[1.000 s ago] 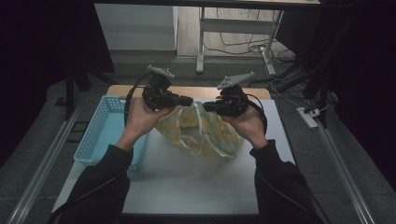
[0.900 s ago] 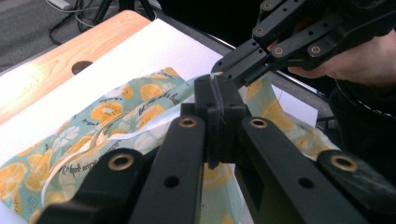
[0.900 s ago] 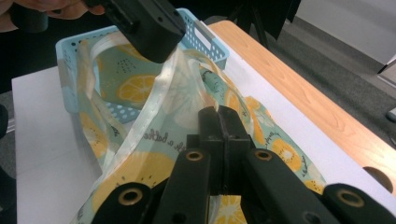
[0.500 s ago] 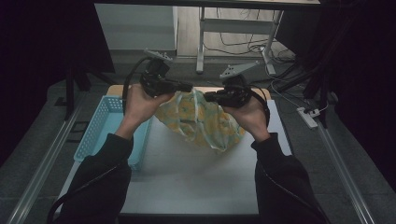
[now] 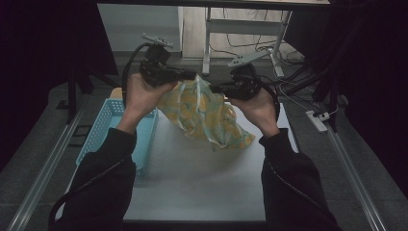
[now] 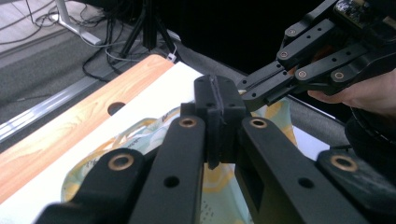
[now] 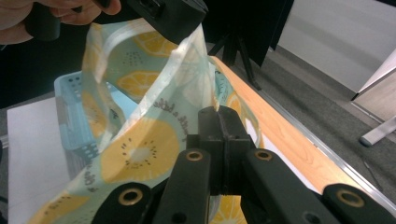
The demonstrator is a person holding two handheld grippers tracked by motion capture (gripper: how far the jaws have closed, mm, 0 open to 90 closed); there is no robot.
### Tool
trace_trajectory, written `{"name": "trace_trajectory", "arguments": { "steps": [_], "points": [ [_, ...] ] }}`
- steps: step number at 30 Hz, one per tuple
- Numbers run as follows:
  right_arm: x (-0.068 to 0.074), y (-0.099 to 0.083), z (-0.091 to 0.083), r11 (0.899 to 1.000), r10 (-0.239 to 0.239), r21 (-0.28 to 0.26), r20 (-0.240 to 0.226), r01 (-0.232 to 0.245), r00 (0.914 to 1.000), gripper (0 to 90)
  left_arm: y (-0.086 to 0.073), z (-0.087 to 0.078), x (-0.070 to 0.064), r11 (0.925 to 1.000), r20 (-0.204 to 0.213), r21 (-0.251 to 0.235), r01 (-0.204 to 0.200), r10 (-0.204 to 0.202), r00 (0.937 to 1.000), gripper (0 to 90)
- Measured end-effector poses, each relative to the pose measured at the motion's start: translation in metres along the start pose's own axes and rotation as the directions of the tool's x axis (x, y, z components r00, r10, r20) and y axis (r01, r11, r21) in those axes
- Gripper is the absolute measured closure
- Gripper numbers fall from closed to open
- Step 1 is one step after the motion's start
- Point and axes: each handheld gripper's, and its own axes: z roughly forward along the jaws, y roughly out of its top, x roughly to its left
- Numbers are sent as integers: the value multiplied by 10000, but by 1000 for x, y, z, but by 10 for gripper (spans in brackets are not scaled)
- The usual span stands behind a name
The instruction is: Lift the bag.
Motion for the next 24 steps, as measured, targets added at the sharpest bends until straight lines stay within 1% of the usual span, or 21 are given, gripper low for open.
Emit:
{"name": "trace_trajectory", "arguments": {
  "steps": [5,11,19,22,24],
  "points": [
    [-2,9,-4,10000,-60,-14,189,60,9998,900,10,-4,-1,9999,-143,-93,-91,90,9999,900],
    [-4,19,-6,10000,-97,-4,367,98,9993,900,21,-6,-1,9999,-379,-151,-76,70,9993,899],
    [-6,31,-13,9997,-210,-119,650,218,9977,900,36,-11,-6,9991,-557,-343,-233,214,9982,899],
    [-6,36,-16,9995,-271,-170,724,284,9970,900,38,-12,-7,9987,-618,-416,-295,269,9977,899],
    [-6,36,-16,9995,-267,-138,762,278,9967,900,37,-10,-6,9992,-741,-296,-283,261,9969,899]
  ]
}}
